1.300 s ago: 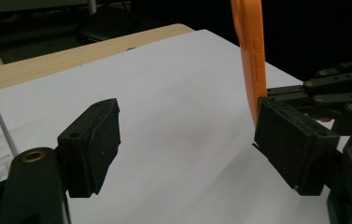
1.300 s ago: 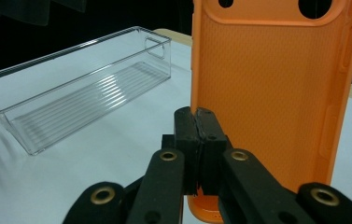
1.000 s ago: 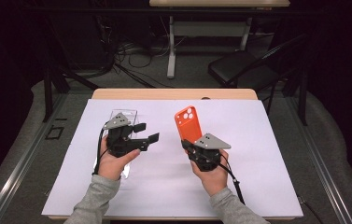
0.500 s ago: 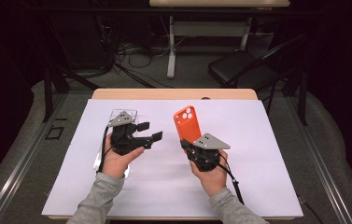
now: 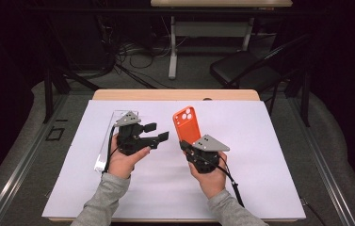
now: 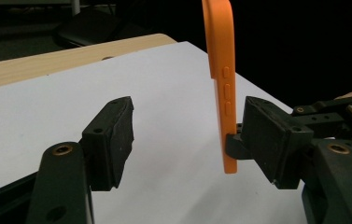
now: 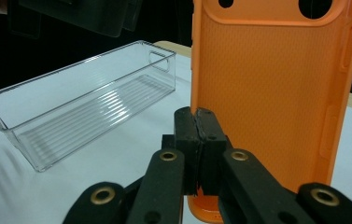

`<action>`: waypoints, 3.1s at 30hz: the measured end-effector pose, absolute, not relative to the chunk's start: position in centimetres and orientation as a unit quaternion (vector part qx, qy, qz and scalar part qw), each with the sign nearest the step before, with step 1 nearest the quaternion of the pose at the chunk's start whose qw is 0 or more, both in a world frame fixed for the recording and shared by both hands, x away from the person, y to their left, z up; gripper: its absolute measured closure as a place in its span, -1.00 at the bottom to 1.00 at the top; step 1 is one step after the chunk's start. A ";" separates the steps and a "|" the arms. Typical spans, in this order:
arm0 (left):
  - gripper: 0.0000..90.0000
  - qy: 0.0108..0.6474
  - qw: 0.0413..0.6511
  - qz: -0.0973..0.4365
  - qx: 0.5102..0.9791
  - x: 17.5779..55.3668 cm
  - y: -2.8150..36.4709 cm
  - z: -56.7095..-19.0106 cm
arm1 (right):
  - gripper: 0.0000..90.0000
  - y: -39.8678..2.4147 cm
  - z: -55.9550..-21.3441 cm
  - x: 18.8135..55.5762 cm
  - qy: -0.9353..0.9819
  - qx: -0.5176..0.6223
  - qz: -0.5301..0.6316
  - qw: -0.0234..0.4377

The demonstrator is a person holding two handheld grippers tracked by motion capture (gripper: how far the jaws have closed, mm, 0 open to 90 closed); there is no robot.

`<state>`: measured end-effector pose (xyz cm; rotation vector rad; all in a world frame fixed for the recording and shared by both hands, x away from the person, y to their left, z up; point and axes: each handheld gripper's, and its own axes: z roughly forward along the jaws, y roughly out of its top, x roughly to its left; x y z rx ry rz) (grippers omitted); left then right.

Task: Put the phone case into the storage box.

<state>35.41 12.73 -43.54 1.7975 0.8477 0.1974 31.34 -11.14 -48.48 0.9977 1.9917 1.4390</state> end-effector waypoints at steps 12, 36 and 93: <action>-0.11 0.369 0.546 0.061 0.750 35.4 11.4 -44.0 | 0.99 -10.6 -48.7 31.2 0.729 0.362 0.528 0.242; 0.36 0.382 0.554 0.029 0.739 35.3 10.9 -45.6 | 0.99 -9.2 -49.5 30.3 0.743 0.343 0.529 0.223; 0.77 0.420 0.543 -0.023 0.727 35.2 10.9 -46.3 | 0.99 -9.1 -49.8 30.3 0.747 0.343 0.534 0.200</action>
